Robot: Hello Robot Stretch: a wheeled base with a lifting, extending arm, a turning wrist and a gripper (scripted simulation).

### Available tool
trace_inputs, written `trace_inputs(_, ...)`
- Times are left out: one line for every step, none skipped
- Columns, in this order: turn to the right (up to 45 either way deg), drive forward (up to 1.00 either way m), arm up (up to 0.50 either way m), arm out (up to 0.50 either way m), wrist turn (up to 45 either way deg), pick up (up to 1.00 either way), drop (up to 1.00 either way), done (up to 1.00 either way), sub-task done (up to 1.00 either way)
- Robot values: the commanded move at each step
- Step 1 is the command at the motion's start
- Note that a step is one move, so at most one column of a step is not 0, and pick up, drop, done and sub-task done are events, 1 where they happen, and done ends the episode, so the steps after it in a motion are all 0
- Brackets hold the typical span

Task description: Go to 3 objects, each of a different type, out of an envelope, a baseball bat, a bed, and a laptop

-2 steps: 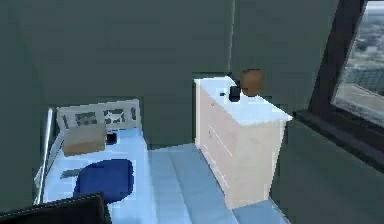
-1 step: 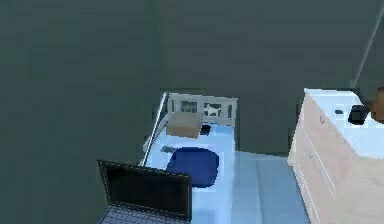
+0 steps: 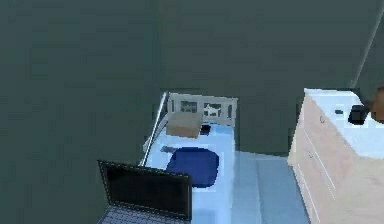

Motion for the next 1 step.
trace_inputs(-21.0,0.00,0.00,0.00,0.0,0.00,0.00,0.00,0.00)
